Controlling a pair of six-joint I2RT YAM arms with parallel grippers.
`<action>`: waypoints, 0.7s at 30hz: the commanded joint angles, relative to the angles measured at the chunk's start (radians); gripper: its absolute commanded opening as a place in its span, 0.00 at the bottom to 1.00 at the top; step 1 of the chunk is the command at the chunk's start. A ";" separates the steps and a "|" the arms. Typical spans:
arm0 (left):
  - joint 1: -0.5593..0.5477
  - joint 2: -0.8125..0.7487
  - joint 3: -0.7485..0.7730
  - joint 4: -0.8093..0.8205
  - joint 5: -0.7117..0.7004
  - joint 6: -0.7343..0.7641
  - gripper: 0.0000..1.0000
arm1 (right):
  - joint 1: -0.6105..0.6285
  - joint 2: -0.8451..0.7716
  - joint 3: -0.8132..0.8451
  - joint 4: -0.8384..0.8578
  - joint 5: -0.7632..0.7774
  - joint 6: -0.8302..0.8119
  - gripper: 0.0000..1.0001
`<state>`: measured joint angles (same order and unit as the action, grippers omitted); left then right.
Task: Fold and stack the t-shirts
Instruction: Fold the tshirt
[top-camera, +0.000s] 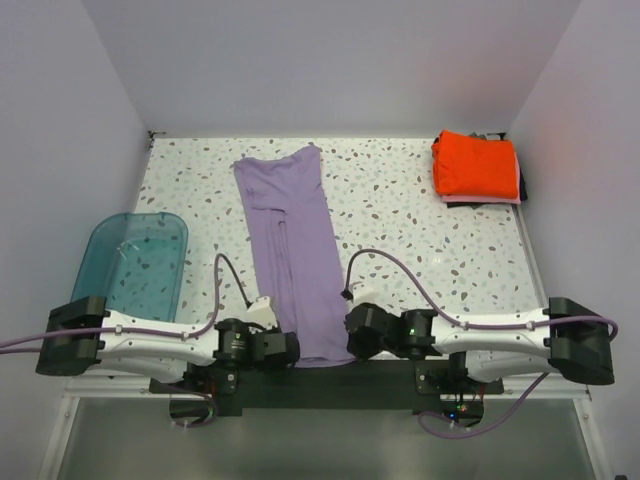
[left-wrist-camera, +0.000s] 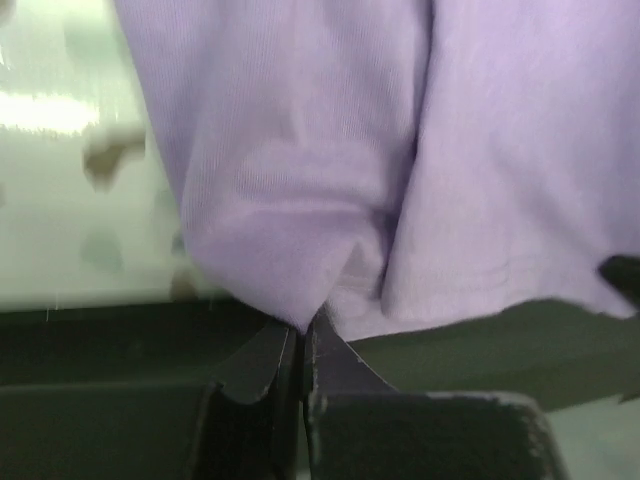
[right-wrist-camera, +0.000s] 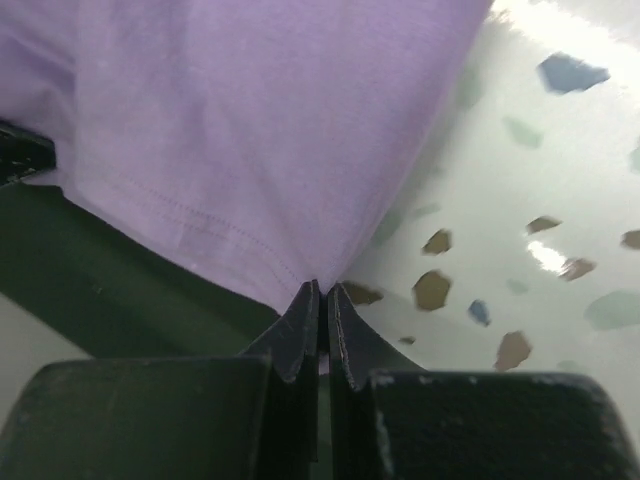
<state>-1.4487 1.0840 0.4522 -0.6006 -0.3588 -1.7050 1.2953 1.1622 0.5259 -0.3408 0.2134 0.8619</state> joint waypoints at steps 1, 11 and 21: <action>-0.120 0.054 0.072 -0.227 0.028 -0.112 0.00 | 0.088 -0.070 -0.018 -0.043 0.081 0.090 0.00; -0.001 -0.197 0.100 -0.268 -0.187 -0.012 0.00 | 0.012 -0.011 0.201 -0.184 0.198 -0.030 0.00; 0.545 -0.142 0.158 0.069 -0.118 0.540 0.00 | -0.298 0.345 0.517 -0.055 0.017 -0.257 0.00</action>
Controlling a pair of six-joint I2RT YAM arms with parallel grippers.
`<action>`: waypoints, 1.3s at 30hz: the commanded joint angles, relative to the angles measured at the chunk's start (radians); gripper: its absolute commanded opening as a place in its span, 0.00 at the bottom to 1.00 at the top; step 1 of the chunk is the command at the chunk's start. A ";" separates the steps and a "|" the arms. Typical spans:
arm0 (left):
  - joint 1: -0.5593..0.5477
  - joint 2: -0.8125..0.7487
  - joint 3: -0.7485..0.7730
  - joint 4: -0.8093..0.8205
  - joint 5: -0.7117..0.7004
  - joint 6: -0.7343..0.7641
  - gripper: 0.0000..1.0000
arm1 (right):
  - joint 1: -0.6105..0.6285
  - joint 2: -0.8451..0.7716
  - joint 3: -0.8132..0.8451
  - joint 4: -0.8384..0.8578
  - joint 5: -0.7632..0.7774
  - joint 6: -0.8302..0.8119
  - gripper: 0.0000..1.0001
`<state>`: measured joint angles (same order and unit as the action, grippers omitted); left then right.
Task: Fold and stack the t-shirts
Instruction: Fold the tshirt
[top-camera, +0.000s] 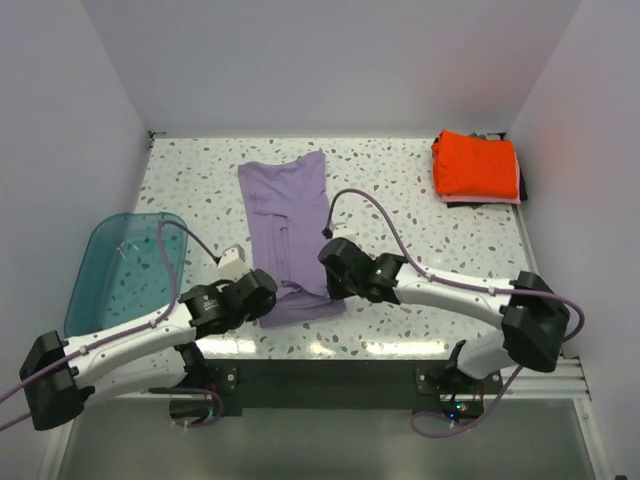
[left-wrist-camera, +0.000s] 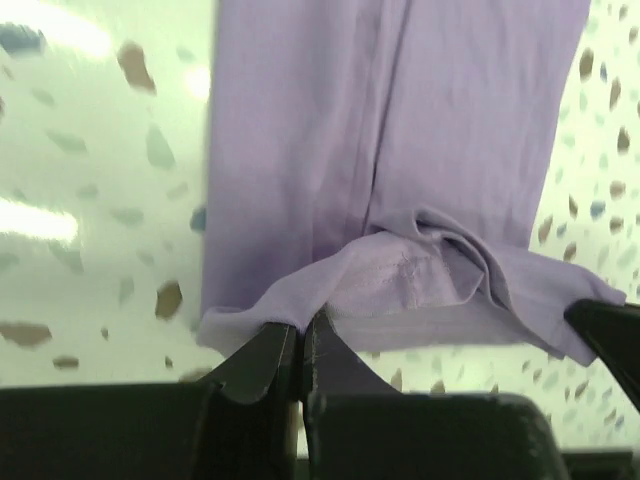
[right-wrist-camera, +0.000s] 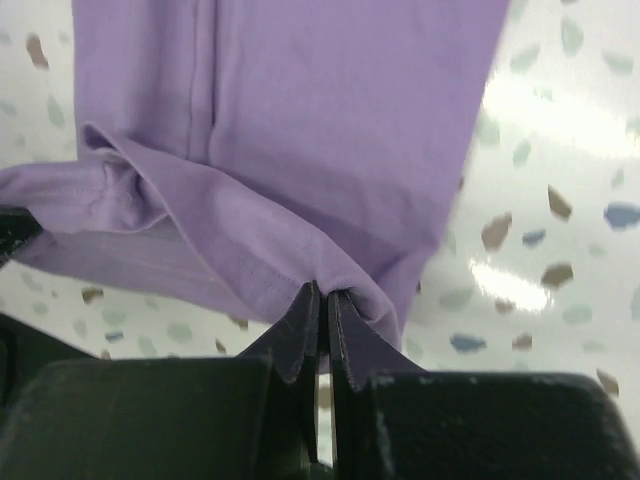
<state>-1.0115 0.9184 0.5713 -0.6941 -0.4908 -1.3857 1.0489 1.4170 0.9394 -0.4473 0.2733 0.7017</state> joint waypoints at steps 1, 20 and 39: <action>0.190 0.052 0.045 0.183 0.026 0.278 0.00 | -0.094 0.124 0.161 0.061 -0.054 -0.116 0.00; 0.620 0.595 0.352 0.524 0.248 0.473 0.00 | -0.411 0.612 0.651 0.107 -0.267 -0.169 0.00; 0.650 0.510 0.339 0.443 0.294 0.516 0.33 | -0.440 0.447 0.500 0.148 -0.276 -0.228 0.52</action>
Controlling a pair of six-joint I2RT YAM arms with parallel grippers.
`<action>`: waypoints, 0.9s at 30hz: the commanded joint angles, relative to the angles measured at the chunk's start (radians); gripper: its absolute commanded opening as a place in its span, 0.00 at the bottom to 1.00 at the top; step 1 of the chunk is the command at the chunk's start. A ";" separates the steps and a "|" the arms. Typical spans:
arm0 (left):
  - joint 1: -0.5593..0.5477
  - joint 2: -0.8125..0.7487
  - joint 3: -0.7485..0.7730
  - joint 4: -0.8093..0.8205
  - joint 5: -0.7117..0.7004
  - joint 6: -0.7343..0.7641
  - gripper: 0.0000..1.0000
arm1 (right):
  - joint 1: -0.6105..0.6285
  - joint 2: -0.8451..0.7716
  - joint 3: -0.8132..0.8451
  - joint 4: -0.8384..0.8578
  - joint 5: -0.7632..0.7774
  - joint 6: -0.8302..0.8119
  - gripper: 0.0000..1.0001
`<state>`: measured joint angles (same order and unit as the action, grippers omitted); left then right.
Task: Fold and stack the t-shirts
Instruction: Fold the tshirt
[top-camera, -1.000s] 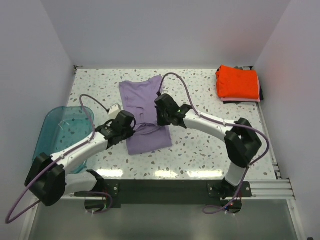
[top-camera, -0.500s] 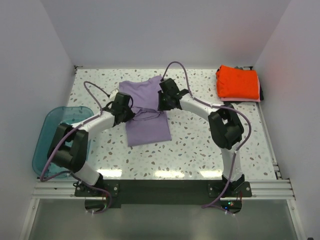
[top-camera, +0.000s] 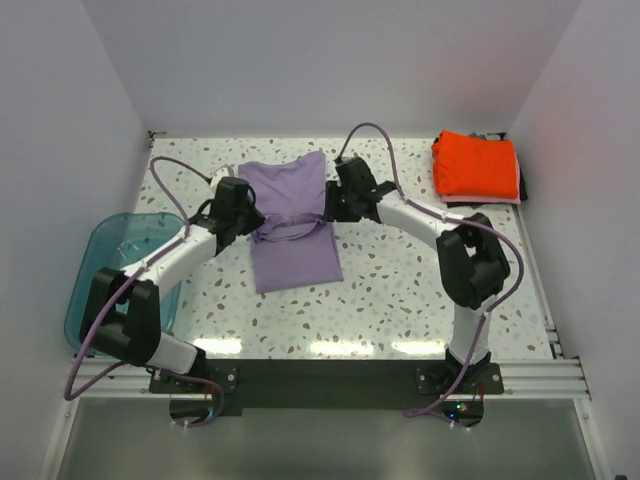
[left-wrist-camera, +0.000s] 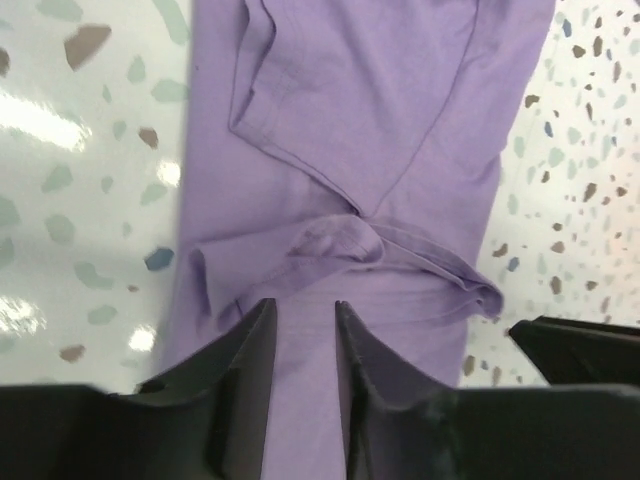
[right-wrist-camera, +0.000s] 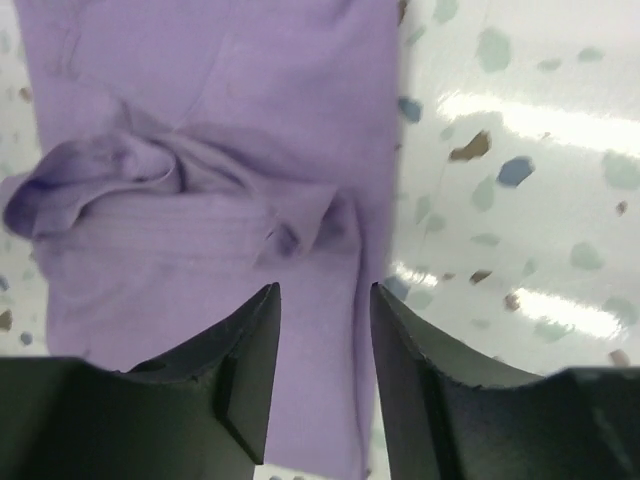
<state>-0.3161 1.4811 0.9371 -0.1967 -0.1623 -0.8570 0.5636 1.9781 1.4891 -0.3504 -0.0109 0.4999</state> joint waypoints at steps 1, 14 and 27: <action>-0.061 -0.064 -0.067 -0.049 -0.036 -0.019 0.22 | 0.067 -0.122 -0.088 0.056 0.008 -0.026 0.42; -0.118 0.120 0.002 -0.003 -0.034 -0.054 0.00 | 0.121 0.088 0.059 0.033 0.008 -0.021 0.20; -0.003 0.338 0.247 0.017 -0.003 0.019 0.07 | 0.041 0.243 0.299 -0.030 0.006 -0.011 0.22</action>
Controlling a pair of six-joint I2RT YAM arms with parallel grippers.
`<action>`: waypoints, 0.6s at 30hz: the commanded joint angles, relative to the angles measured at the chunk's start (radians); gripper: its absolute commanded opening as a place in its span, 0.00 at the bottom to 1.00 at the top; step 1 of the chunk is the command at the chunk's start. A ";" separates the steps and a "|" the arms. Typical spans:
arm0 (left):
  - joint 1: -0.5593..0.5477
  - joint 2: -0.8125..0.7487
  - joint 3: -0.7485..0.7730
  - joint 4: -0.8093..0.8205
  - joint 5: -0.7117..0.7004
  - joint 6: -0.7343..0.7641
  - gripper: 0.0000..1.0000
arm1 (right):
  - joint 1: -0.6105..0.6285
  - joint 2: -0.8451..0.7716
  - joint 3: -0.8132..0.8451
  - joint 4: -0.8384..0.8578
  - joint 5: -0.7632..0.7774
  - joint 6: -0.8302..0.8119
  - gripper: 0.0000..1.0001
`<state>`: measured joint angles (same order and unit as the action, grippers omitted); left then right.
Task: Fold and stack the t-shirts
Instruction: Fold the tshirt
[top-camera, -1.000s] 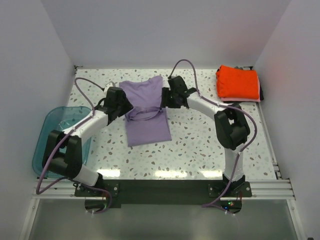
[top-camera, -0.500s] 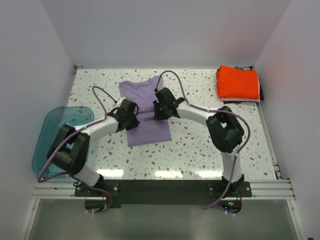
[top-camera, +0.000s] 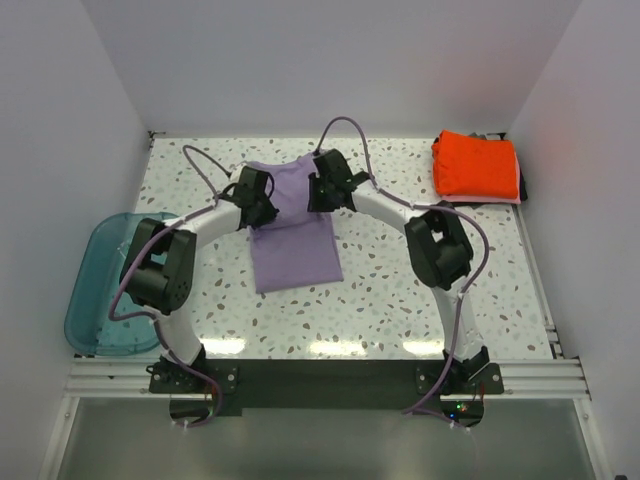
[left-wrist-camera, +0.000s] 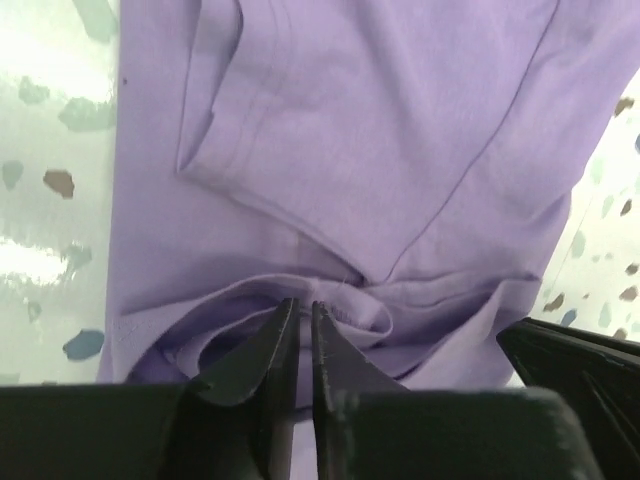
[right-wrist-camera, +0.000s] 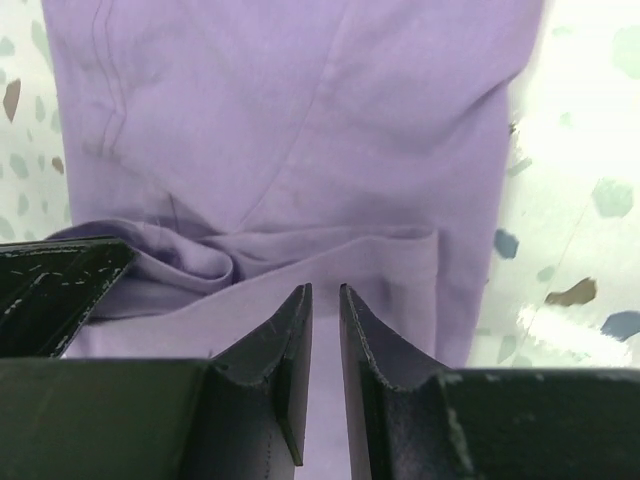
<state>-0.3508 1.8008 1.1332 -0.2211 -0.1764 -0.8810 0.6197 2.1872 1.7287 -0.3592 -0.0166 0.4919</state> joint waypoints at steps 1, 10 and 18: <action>0.042 0.019 0.056 0.072 0.037 0.053 0.17 | -0.018 0.043 0.069 -0.023 0.009 -0.003 0.22; 0.087 -0.138 0.048 0.117 0.051 0.143 0.59 | -0.046 0.014 0.023 0.002 0.029 -0.007 0.22; 0.062 -0.313 -0.160 0.034 -0.029 0.056 0.19 | -0.044 -0.110 -0.020 0.006 0.080 -0.030 0.35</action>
<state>-0.2737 1.5234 1.0477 -0.1532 -0.1642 -0.8036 0.5766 2.2044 1.7176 -0.3767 0.0257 0.4812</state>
